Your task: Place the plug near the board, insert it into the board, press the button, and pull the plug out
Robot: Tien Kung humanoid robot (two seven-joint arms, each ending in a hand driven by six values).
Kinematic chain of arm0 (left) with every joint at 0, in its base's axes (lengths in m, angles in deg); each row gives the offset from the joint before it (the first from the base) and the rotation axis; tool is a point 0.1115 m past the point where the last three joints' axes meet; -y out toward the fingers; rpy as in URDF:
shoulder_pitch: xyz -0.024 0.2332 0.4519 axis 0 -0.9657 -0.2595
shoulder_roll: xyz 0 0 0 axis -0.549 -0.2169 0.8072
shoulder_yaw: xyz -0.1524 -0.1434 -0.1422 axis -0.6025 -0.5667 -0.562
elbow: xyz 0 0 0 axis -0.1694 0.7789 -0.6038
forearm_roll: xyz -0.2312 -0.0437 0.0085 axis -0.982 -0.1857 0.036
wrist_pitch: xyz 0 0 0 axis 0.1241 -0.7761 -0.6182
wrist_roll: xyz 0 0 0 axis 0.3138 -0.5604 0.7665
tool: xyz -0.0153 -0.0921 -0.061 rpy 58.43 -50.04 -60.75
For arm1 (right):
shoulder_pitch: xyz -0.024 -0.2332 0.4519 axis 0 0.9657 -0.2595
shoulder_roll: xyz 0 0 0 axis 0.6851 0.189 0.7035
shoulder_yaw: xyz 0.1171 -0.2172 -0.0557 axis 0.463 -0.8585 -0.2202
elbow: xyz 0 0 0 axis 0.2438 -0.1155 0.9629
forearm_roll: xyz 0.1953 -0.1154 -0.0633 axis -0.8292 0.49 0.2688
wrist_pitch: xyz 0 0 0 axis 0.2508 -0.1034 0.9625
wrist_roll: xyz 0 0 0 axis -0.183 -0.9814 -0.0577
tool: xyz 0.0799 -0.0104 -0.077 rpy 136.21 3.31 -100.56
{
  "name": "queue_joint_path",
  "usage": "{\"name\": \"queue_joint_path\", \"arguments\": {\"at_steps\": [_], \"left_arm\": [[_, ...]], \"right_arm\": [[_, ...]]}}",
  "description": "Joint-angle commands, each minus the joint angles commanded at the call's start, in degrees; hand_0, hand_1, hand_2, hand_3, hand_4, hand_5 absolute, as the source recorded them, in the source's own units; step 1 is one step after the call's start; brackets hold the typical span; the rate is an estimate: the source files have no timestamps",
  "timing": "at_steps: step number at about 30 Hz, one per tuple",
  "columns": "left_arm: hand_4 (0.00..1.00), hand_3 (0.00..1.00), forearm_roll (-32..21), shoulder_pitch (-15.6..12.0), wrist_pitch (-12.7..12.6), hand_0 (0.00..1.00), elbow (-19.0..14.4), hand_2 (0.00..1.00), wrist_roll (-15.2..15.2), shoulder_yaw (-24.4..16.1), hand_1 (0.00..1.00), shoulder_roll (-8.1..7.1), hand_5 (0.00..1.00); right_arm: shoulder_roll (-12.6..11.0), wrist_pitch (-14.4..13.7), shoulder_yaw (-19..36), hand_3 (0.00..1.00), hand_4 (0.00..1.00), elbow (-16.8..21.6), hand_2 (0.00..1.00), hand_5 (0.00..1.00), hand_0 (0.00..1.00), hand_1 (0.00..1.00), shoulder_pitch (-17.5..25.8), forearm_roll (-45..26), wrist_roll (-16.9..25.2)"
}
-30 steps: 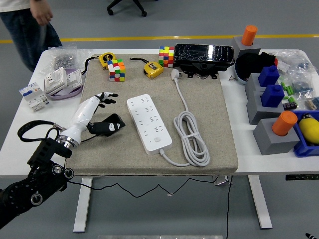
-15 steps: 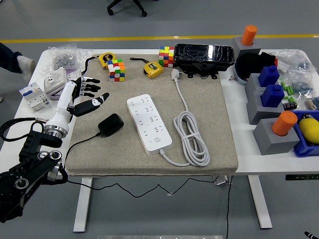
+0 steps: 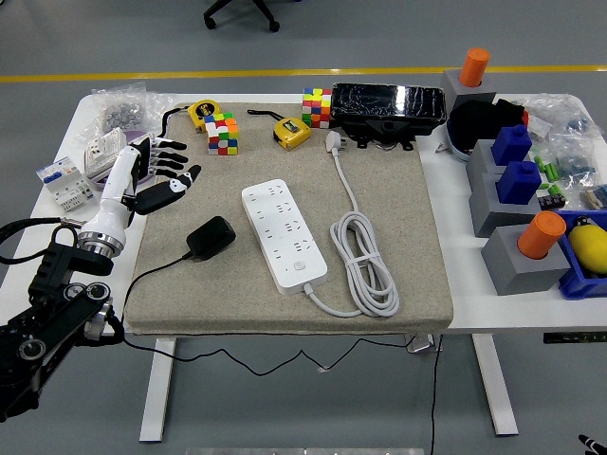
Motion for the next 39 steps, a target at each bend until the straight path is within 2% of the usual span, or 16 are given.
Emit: {"name": "queue_joint_path", "arguments": {"at_steps": [16,39], "left_arm": [[0.795,0.571,0.72,-1.0,0.74,0.443,-0.94,0.514,1.15,-1.33,0.513,0.3,0.194],[0.793,0.572,0.88,-0.5,1.28,0.443,-2.71,0.515,1.81,-2.08,0.511,0.14,0.195]], "right_arm": [[-0.18,-0.01,-1.56,0.538,0.88,-0.7,0.602,0.406,0.574,0.63,-0.56,-0.88,0.03],[-0.29,-0.06,-1.03,0.539,0.883,-0.44,0.609,0.41,0.574,0.632,-0.82,-0.57,0.03]]}}
